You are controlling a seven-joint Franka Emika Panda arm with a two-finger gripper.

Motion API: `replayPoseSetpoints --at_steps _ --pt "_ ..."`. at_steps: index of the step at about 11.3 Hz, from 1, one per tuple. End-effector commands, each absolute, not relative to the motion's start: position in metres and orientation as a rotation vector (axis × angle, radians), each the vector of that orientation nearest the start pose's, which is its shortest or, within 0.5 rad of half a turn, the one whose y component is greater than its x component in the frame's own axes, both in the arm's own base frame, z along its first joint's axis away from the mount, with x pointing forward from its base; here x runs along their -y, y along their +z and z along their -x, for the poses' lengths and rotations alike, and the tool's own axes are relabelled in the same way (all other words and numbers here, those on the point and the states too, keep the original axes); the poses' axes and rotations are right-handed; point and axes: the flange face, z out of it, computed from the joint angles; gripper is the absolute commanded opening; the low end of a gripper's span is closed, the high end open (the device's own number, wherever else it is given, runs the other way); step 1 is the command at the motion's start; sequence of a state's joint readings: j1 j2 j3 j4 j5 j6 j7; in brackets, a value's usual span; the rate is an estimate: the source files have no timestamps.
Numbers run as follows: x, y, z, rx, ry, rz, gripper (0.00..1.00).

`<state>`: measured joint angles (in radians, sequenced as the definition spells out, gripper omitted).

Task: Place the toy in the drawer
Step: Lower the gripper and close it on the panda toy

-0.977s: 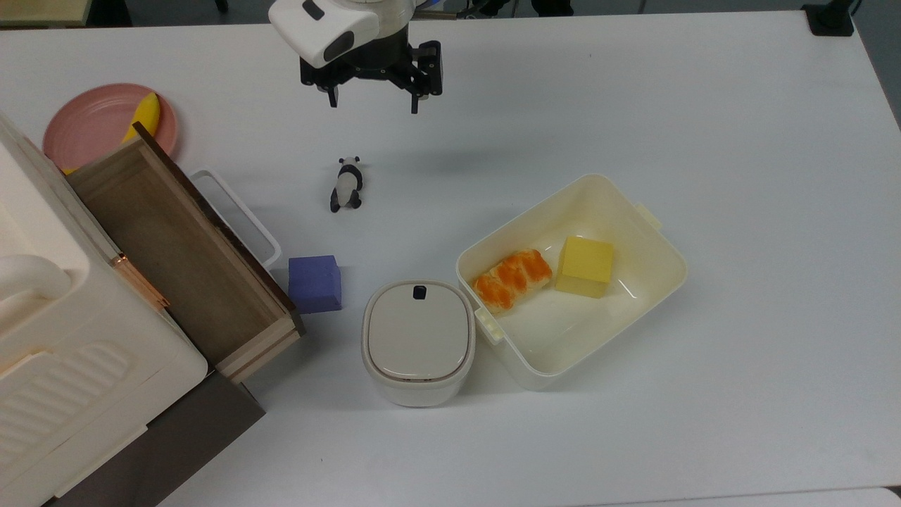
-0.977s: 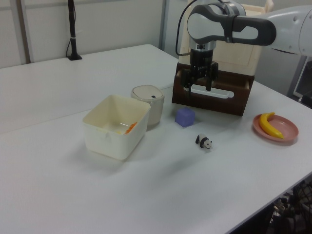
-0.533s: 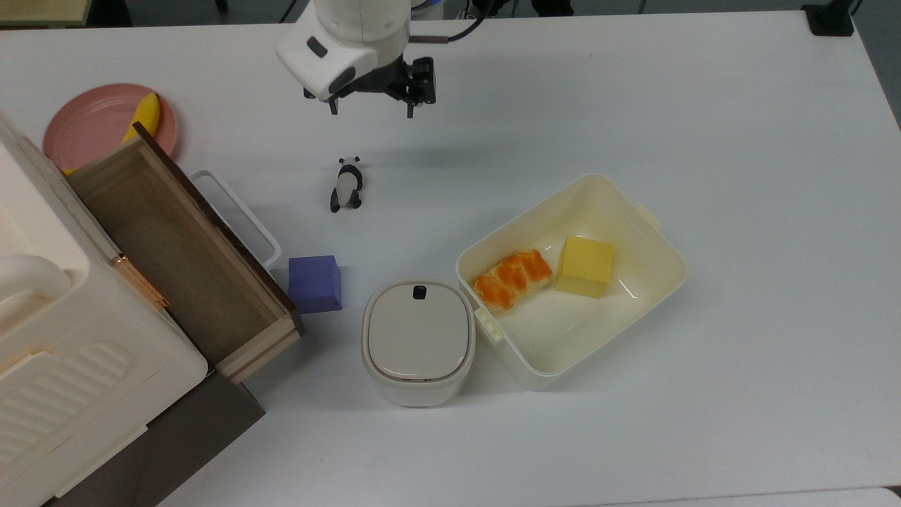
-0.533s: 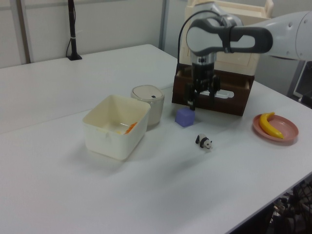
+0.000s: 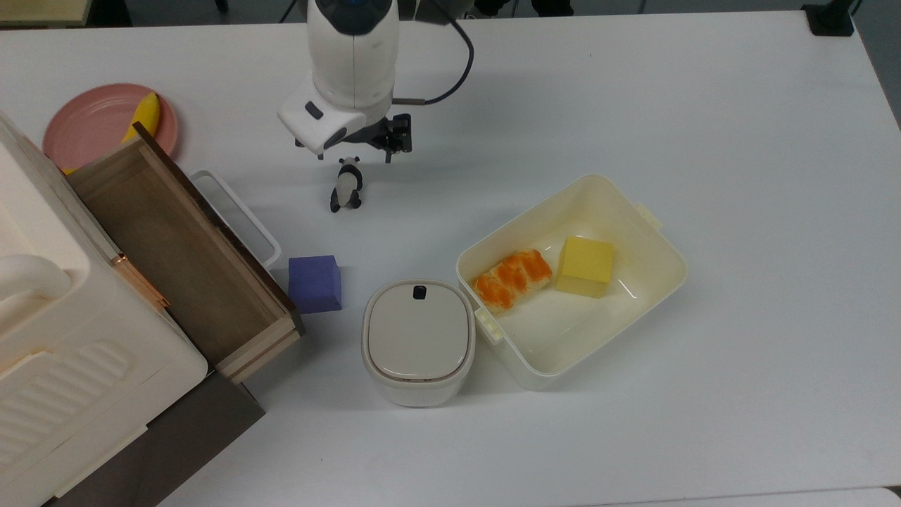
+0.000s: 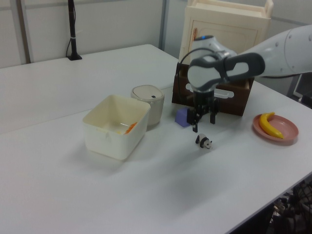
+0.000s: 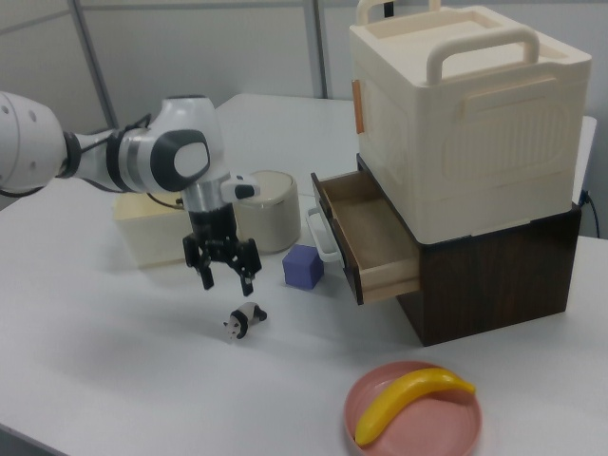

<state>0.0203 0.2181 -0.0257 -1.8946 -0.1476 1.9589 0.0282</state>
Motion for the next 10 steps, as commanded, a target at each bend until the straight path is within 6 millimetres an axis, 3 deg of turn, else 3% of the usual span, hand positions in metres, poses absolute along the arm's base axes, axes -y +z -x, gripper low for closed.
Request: replayPoseSetpoints --at_steps 1,3,4,5,6,7,8,10 --pt "0.016 0.341 -0.583 0.148 0.252 3.306 0.91" --pt "0.017 0.320 -0.585 0.188 0.282 3.326 0.81" --pt "0.017 0.315 -0.586 0.207 0.283 3.334 0.68" --pt "0.017 0.315 -0.586 0.252 0.287 3.335 0.47" --pt "0.018 0.318 -0.586 0.371 0.303 3.315 0.18" --pt "0.019 0.327 -0.587 0.380 0.284 3.308 0.00" --pt "0.019 0.350 -0.590 0.367 0.252 3.315 0.00" --pt "0.019 0.422 -0.608 0.296 0.155 3.269 0.00"
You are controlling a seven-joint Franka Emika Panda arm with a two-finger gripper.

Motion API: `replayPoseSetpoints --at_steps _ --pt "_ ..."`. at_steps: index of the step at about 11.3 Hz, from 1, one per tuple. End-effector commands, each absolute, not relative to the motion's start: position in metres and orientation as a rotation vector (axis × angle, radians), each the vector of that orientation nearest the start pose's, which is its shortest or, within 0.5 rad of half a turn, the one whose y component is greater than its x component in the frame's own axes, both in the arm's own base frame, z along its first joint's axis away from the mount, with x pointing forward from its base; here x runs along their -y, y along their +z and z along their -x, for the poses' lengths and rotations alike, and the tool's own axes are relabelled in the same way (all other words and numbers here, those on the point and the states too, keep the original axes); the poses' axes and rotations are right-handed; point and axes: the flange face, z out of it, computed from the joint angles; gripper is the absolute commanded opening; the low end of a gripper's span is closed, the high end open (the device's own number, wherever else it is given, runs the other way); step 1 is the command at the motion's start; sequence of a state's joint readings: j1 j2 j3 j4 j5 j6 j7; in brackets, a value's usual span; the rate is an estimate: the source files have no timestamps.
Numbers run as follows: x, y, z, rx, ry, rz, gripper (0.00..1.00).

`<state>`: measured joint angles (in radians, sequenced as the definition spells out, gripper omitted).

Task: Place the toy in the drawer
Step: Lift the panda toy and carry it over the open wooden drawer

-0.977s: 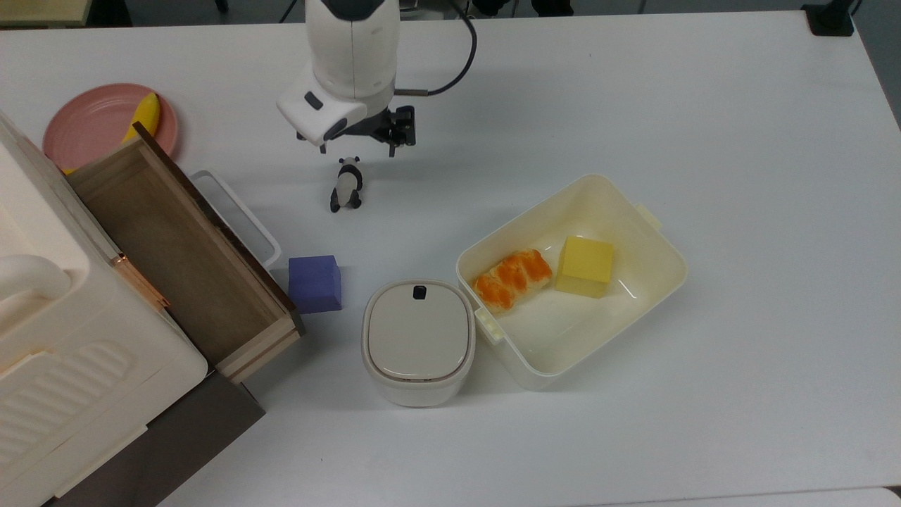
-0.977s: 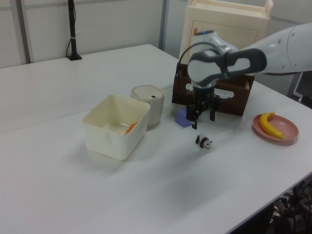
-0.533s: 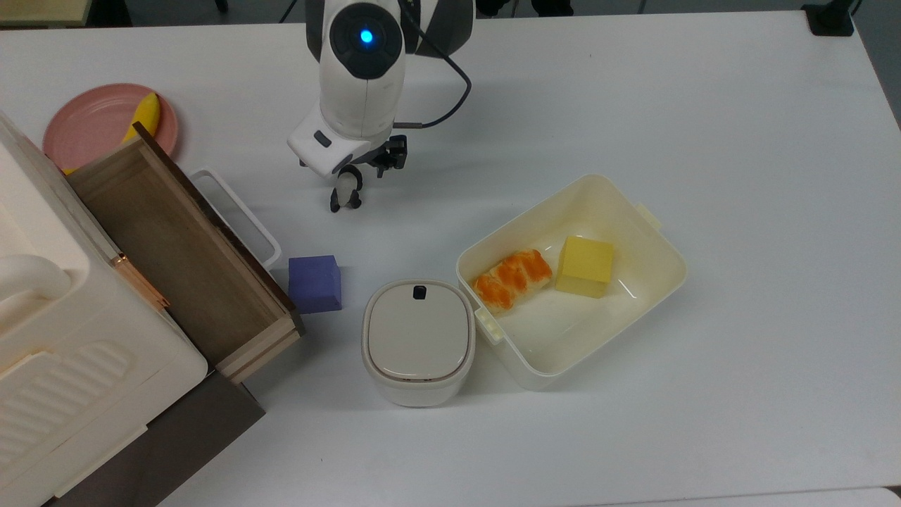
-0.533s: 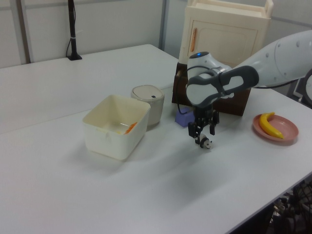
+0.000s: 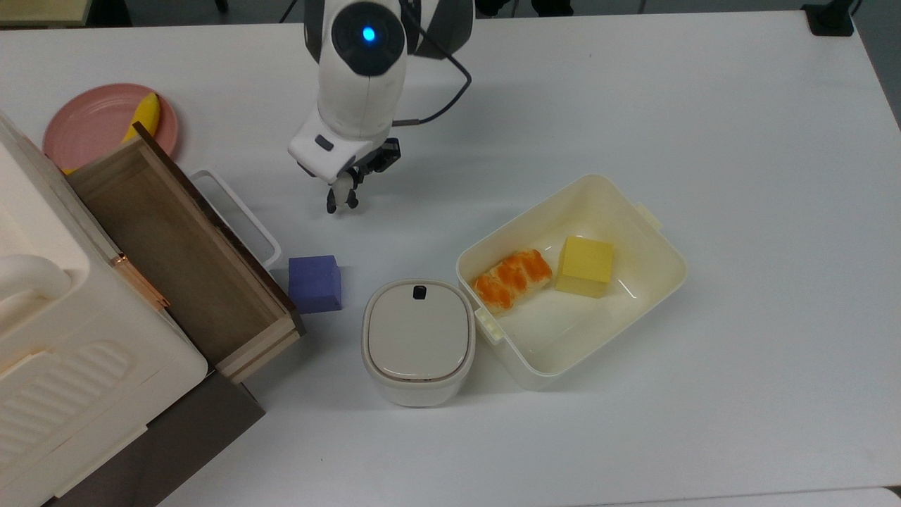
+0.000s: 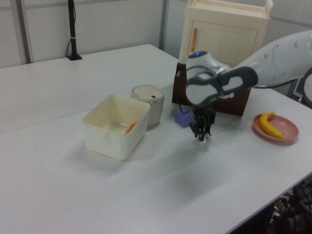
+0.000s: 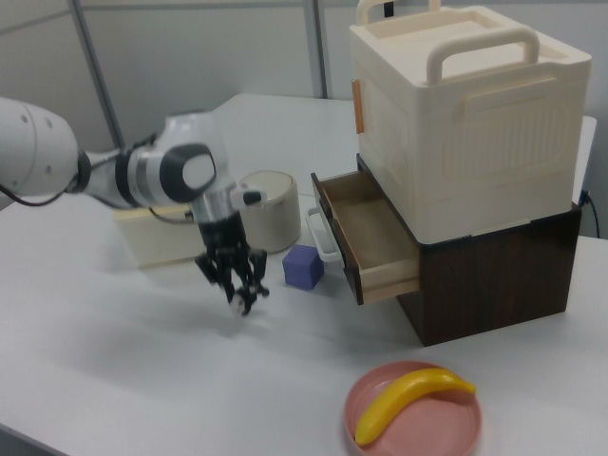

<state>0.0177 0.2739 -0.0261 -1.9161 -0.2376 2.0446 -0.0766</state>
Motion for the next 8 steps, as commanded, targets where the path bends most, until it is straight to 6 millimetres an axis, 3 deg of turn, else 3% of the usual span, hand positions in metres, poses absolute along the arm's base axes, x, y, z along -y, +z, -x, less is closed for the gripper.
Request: replayPoseSetpoints --at_steps 1,2,4,6,8 --pt "0.025 0.462 -0.623 0.279 0.051 3.222 0.00" --pt "0.041 0.496 -0.632 0.206 -0.068 3.191 0.00" --pt "0.077 0.526 -0.638 0.080 -0.195 3.167 0.00" --pt "0.132 0.540 -0.643 -0.124 -0.452 3.107 0.00" --pt "0.170 0.519 -0.652 -0.268 -0.586 3.101 0.00"
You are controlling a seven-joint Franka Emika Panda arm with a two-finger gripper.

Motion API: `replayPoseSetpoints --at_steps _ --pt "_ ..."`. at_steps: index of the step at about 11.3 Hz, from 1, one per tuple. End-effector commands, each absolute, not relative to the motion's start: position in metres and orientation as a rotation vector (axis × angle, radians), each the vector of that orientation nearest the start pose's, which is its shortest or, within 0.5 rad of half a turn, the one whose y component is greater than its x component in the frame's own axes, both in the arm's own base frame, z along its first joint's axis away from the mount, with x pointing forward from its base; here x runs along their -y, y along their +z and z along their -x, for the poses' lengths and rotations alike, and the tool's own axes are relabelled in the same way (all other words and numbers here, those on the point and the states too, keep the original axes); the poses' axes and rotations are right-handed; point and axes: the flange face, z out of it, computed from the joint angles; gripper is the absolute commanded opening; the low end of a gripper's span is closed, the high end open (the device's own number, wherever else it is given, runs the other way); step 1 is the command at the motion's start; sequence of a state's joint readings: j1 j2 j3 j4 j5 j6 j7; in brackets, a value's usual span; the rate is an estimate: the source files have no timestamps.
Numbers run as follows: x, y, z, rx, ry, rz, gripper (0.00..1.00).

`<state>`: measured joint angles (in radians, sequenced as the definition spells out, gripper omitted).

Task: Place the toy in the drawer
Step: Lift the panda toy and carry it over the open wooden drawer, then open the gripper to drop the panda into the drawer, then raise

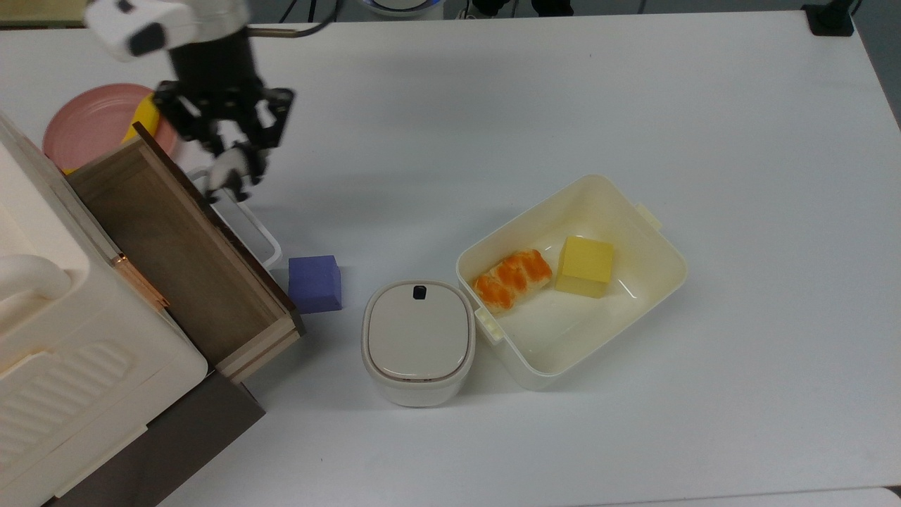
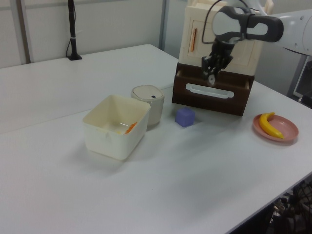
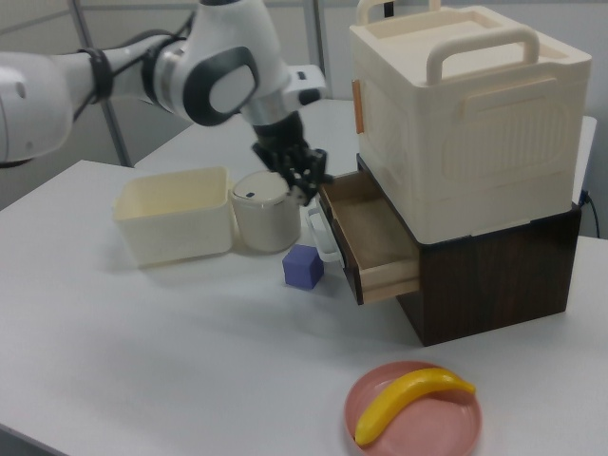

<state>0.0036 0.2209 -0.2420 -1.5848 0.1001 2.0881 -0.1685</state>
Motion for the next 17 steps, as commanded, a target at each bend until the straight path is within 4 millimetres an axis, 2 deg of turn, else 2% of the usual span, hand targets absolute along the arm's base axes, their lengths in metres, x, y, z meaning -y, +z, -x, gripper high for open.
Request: replayPoseSetpoints --at_steps 1,3,5,6,8,9,11,13,15,16,17 --pt "0.183 0.505 -0.659 -0.363 -0.648 3.089 0.00" --pt "0.200 0.488 -0.667 -0.505 -0.721 3.070 0.00" --pt "0.202 0.476 -0.669 -0.499 -0.695 3.086 0.00" --pt "0.199 0.463 -0.667 -0.465 -0.653 3.109 0.06" --pt "0.187 0.447 -0.666 -0.399 -0.582 3.129 0.61" --pt "0.172 0.442 -0.667 -0.369 -0.538 3.128 1.00" --pt "0.161 0.448 -0.666 -0.350 -0.485 3.124 1.00" --pt "0.143 0.489 -0.665 -0.332 -0.509 3.101 1.00" --pt "0.128 0.536 -0.654 -0.341 -0.481 3.071 1.00" --pt "0.121 0.548 -0.648 -0.354 -0.424 3.060 1.00" --pt "0.103 0.554 -0.643 -0.323 -0.326 3.057 1.00"
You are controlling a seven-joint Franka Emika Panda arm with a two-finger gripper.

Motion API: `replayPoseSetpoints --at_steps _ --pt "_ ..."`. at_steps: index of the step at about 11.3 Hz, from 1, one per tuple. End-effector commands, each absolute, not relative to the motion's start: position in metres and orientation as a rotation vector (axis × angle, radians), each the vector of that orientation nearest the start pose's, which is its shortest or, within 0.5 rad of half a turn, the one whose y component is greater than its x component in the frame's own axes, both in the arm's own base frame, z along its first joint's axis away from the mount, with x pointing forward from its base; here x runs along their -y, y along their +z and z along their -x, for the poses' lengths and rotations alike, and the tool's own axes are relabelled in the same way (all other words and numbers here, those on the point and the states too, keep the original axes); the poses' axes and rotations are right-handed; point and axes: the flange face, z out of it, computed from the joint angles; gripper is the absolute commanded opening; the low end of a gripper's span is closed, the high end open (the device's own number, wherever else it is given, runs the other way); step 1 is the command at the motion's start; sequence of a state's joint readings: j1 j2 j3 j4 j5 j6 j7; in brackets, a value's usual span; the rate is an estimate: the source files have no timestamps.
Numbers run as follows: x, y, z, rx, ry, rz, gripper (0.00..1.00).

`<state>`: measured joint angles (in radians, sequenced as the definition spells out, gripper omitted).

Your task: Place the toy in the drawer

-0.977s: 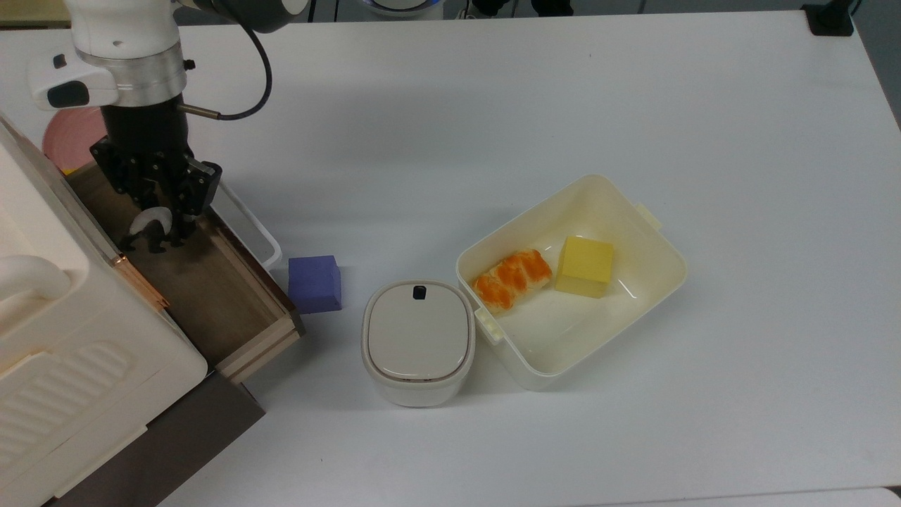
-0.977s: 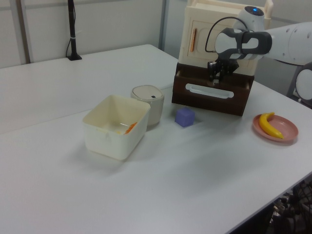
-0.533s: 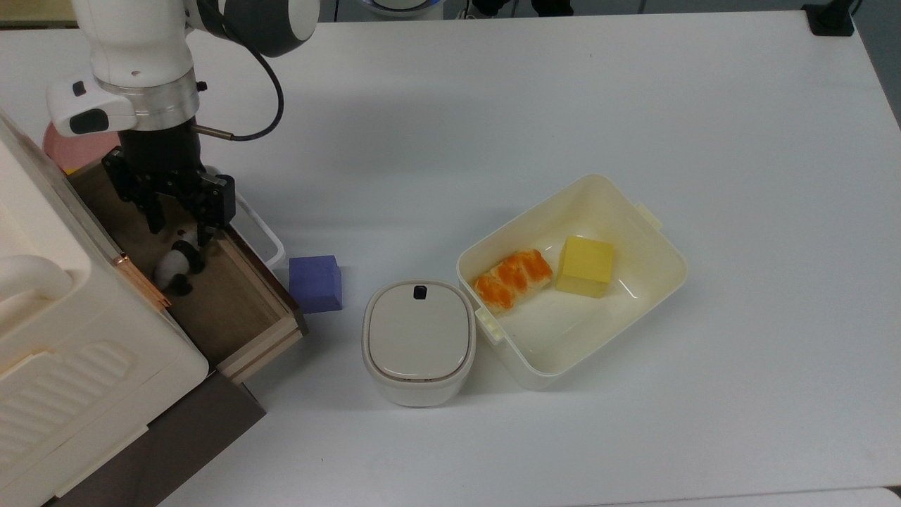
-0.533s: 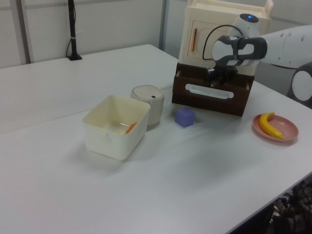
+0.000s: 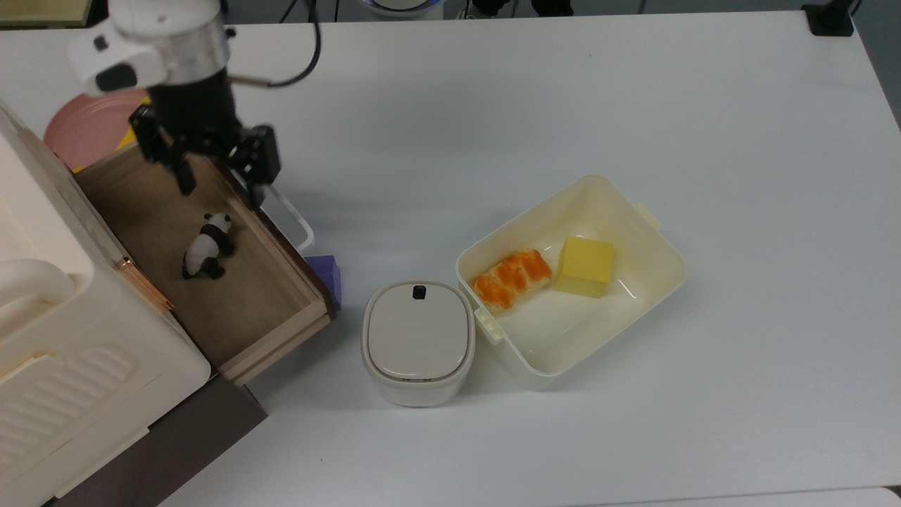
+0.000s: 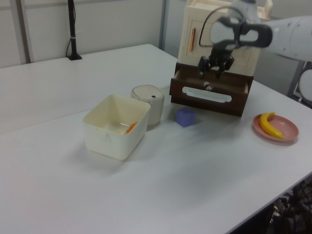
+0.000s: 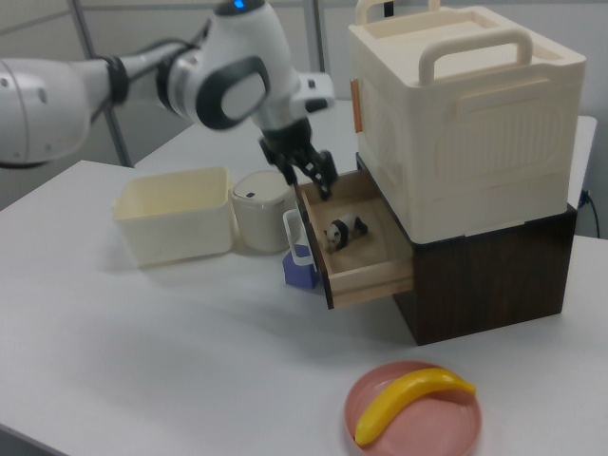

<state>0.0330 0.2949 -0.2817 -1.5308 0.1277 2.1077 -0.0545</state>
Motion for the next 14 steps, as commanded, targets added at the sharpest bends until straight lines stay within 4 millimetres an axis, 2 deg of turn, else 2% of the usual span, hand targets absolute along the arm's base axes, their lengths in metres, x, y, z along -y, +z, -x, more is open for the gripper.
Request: replayPoseSetpoints --at_steps 1,3,5,6,7,9,11,14 --pt "0.083 0.559 -0.637 -0.268 -0.241 3.053 1.00" --pt "0.047 0.557 -0.624 -0.149 -0.061 3.071 1.00" --pt "-0.009 0.560 -0.605 0.078 0.098 3.153 1.00" --pt "-0.017 0.563 -0.595 0.109 0.133 3.149 1.00" --pt "-0.020 0.569 -0.587 0.123 0.125 3.141 1.00" --pt "-0.021 0.564 -0.589 0.109 0.104 3.142 1.00" --pt "-0.010 0.568 -0.591 0.070 0.065 3.144 1.00" --pt "-0.009 0.569 -0.591 -0.100 0.057 3.152 1.00"
